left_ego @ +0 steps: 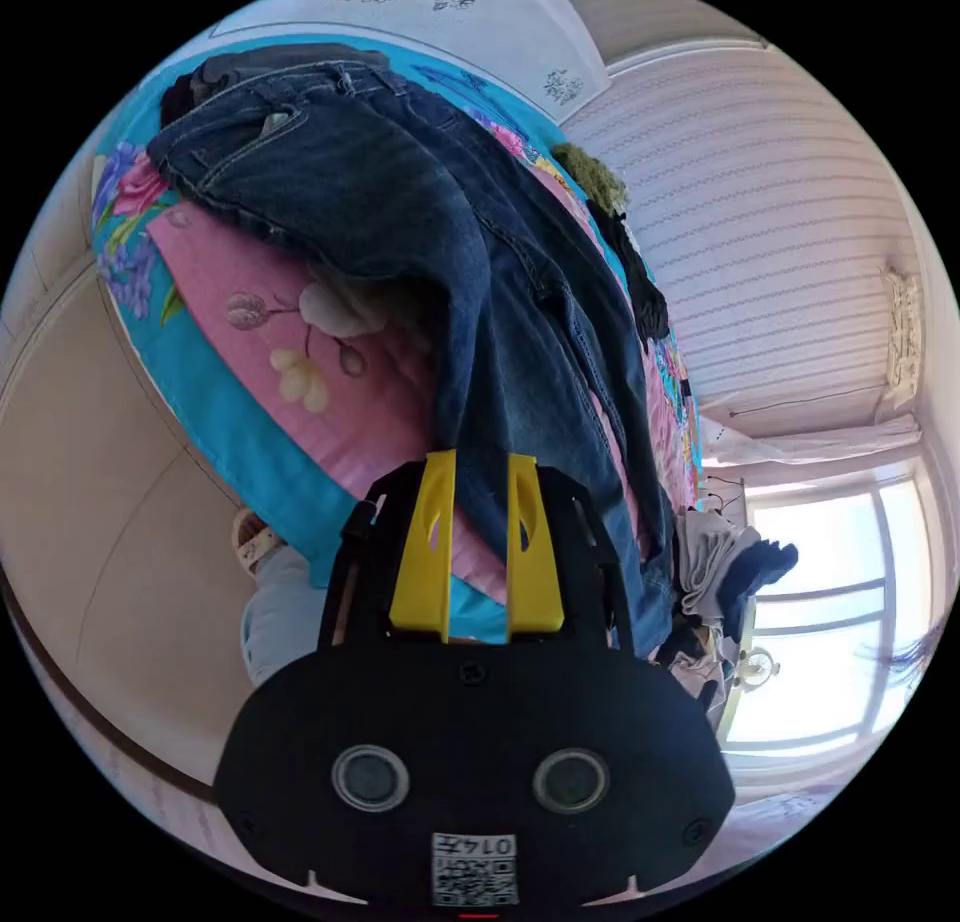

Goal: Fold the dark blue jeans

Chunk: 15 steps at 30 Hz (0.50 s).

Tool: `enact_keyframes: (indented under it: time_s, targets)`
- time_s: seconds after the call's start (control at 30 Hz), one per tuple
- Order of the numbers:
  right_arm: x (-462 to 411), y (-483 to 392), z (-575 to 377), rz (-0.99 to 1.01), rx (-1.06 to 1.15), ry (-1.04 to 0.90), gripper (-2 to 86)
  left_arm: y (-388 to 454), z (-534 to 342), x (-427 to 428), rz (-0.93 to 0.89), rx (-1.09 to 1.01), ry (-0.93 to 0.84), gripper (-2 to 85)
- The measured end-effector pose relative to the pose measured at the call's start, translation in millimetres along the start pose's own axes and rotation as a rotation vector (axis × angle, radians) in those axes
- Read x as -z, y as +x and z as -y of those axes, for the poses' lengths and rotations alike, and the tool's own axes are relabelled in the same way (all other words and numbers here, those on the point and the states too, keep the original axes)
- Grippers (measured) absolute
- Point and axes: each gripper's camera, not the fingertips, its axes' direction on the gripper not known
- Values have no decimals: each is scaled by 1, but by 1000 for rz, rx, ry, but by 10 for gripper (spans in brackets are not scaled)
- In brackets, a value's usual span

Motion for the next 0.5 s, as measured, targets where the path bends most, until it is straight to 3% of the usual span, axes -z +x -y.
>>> enact_keyframes:
  time_s: [0.2, 0.33, 0.5]
  targets:
    - [25, -18, -14, -39, 134, -37, 0, -2, -1, -21, 39, 13, 55, 51]
    - [46, -26, -24, -57, 179, -9, -3, -5, -2, -25, -59, 17, 20, -4]
    - [12, -37, -25, -144, 192, -122, -1, 24, -16, -11, 80, -181, -20, -4]
